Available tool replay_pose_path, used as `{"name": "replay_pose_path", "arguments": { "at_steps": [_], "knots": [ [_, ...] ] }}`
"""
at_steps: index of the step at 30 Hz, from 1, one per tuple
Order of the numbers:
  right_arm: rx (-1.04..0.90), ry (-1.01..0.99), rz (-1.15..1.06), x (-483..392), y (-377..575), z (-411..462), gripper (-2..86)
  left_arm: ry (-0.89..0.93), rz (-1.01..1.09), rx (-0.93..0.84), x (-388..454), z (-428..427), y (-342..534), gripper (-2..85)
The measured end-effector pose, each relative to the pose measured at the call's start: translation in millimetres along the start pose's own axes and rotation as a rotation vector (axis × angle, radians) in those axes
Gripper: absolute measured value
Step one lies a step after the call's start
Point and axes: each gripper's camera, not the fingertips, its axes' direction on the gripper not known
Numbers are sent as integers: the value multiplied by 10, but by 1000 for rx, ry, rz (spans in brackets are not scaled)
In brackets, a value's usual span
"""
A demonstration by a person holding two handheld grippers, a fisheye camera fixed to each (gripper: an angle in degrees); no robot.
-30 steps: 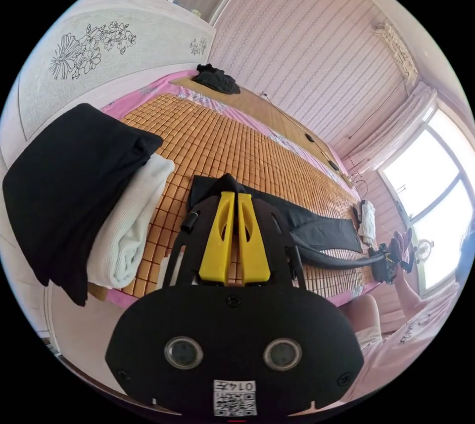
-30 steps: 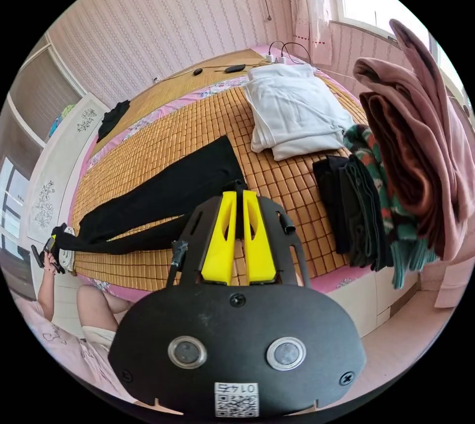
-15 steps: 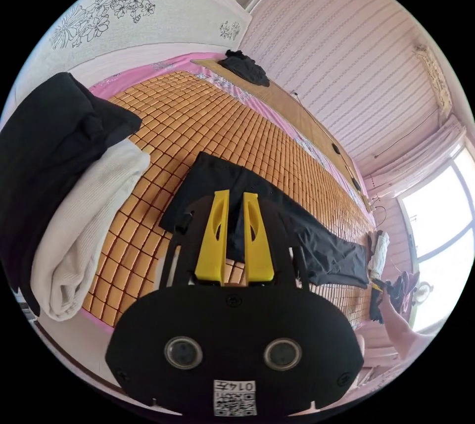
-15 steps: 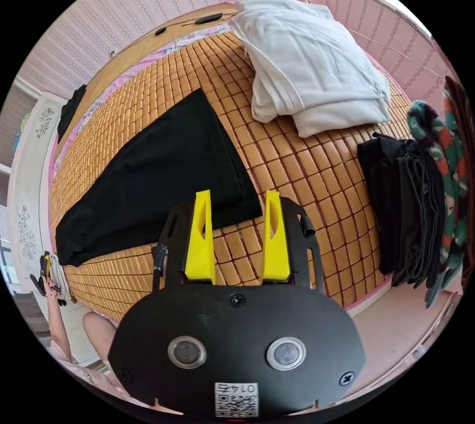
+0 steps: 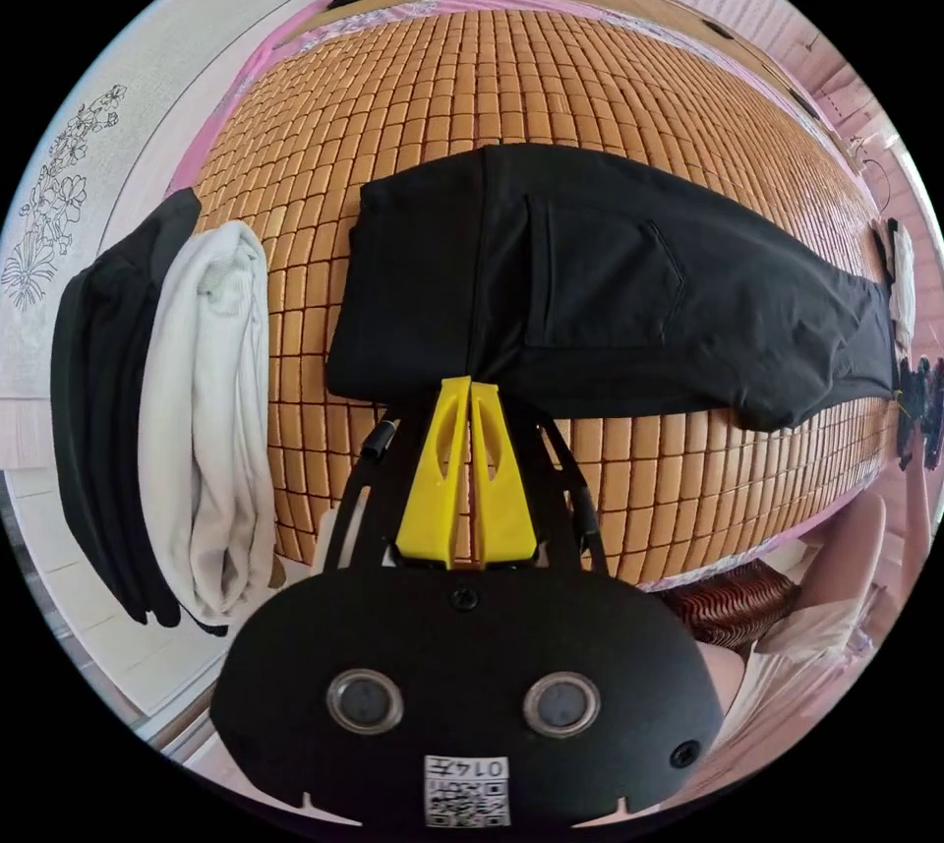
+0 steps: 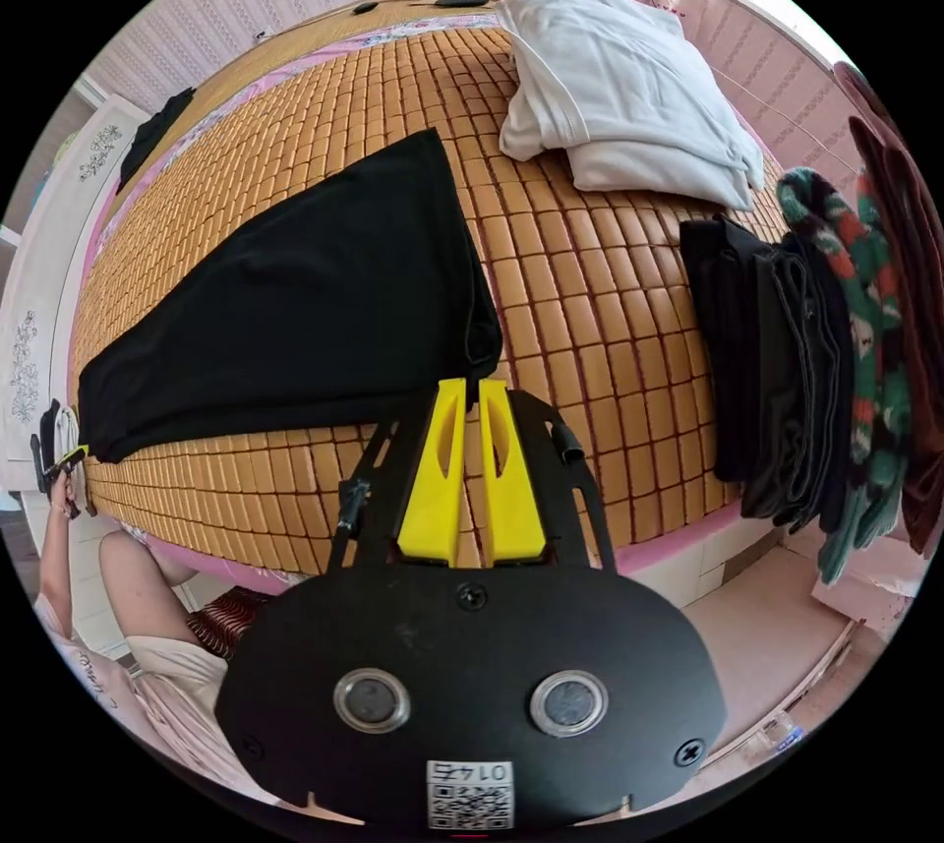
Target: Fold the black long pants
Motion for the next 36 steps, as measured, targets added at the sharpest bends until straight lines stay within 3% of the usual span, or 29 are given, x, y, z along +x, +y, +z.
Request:
{"name": "replay_pose_path", "arguments": {
  "at_steps": [4,10,15,17,22,25,28,36],
  "knots": [
    [-2,-97,26,266,485,-70,23,-5,50,-41,150,-3,276,-10],
    [46,-48,48,361,869,-222,43,-12,106,99,442,-320,654,-10],
    [143,-108,112,413,1007,-388,41,45,352,250,1174,-731,834,-5],
    [142,-102,116,407,1042,-393,34,164,485,273,1696,-749,825,8],
    [177,-128,124,423,1111,-488,18,286,662,200,2641,-395,606,67],
    [167,-138,115,442,1125,-521,11,219,707,105,2990,-100,462,52],
    [180,-140,101,452,1159,-575,8,180,714,97,3067,-30,410,1],
    [117,-123,137,548,1405,-376,8,365,769,173,2804,-414,635,-10]
  ]
}}
